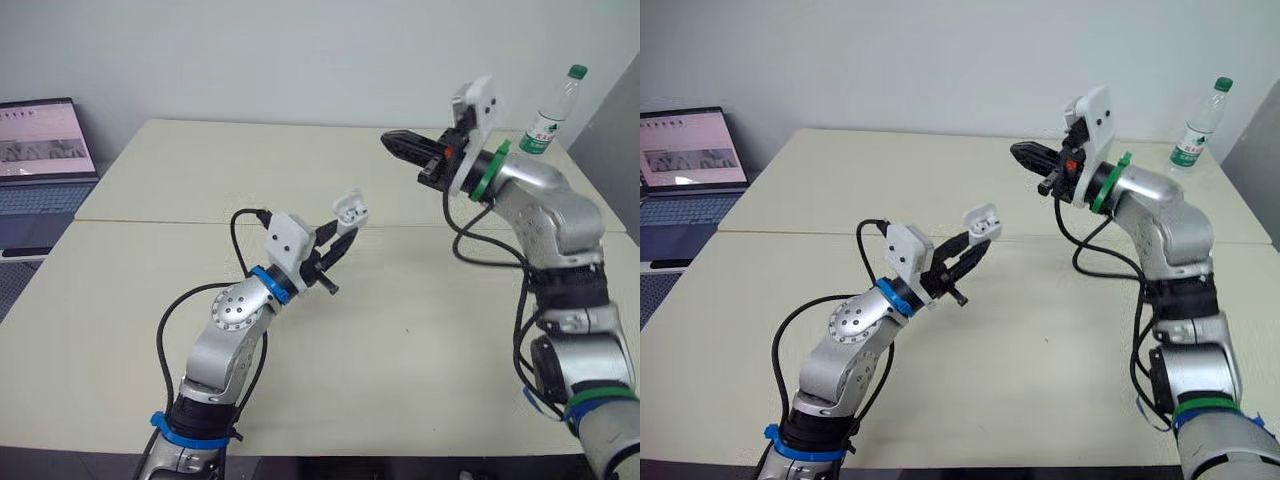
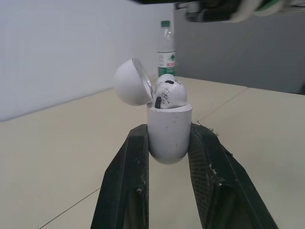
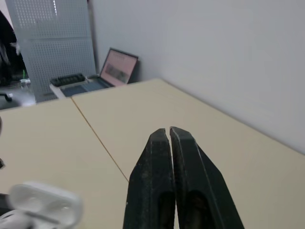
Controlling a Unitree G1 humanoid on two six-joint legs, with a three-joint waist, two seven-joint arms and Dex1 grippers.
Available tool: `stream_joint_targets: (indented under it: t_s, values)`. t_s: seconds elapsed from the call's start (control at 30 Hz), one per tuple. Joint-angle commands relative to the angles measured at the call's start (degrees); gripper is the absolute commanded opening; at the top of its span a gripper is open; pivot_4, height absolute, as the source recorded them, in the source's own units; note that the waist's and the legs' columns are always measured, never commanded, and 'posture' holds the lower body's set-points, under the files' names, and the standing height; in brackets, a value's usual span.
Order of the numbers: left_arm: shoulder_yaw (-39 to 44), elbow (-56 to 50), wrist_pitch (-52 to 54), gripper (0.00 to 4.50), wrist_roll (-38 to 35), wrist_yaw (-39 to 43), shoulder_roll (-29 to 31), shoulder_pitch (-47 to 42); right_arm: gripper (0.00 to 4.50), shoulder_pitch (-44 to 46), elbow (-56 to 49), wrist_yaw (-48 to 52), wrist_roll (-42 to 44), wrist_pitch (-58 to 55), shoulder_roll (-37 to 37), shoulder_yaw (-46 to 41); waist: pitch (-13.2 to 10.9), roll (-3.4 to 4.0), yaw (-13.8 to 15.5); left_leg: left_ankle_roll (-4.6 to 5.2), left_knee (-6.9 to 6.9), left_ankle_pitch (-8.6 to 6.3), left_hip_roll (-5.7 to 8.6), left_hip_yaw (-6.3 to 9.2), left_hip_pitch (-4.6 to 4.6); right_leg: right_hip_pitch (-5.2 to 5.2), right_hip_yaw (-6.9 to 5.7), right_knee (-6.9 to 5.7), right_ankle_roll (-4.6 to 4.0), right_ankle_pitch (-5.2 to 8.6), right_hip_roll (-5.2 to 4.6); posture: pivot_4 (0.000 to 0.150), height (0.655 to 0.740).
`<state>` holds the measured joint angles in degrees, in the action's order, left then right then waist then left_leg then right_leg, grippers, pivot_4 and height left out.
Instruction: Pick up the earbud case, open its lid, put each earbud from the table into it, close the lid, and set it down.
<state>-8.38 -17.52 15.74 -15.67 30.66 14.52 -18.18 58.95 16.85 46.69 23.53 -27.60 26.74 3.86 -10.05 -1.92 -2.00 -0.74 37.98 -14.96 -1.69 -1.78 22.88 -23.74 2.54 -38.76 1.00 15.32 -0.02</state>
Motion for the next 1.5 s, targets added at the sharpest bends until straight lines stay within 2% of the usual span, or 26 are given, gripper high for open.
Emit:
stream_joint_targets:
  t_s: [0.03, 0.2, 0.43, 1.07, 1.5]
  values:
    - [-0.3, -1.8, -1.2, 0.79, -0.9, 1.8, 0.4, -0.6, 0.06, 5.0, 8.2, 5.4, -3.9, 5.3, -2.4, 3.0, 0.0, 0.00, 0.0, 0.00, -0.01, 0.00, -0.02, 0.01, 0.03, -0.03, -0.01, -0.01, -0.02, 0.01, 0.01, 0.150, 0.7400]
    - [-1.7, -1.7, -2.1, 0.79, 0.7, 3.3, 1.2, -0.2, 0.06, 7.7, 12.3, 14.5, -5.4, 6.2, -4.4, 5.8, 0.0, 0.02, 0.3, 0.00, -0.01, 0.00, 0.01, 0.01, 0.13, -0.12, -0.02, -0.03, -0.04, 0.01, -0.08, 0.150, 0.7400]
    - [-1.3, -1.9, -2.6, 0.79, 1.4, 2.0, 1.0, 0.4, 0.06, 6.6, 3.5, 28.4, -3.9, -1.5, 0.0, 9.4, 0.0, 0.03, 0.5, 0.00, 0.02, -0.01, 0.07, 0.10, 0.18, -0.10, -0.13, 0.00, -0.04, 0.01, -0.24, 0.150, 0.7400]
    - [-0.5, 0.6, -4.1, 0.79, 1.8, 2.6, 0.6, -1.3, 0.06, 0.8, -2.2, 31.6, -9.7, -0.1, 8.2, 10.9, 0.0, 0.03, 0.3, 0.00, 0.07, 0.00, 0.06, 0.09, 0.12, -0.09, -0.13, -0.09, -0.04, 0.01, -0.21, 0.150, 0.7400]
    - [-0.7, 0.3, -4.7, 0.79, 1.7, 3.0, 0.7, -1.0, 0.06, 4.3, 3.2, 31.6, -10.9, 1.9, 8.0, 9.6, 0.0, 0.03, 0.3, 0.00, 0.08, 0.00, 0.06, 0.09, 0.11, -0.08, -0.13, -0.10, -0.04, 0.01, -0.21, 0.150, 0.7400]
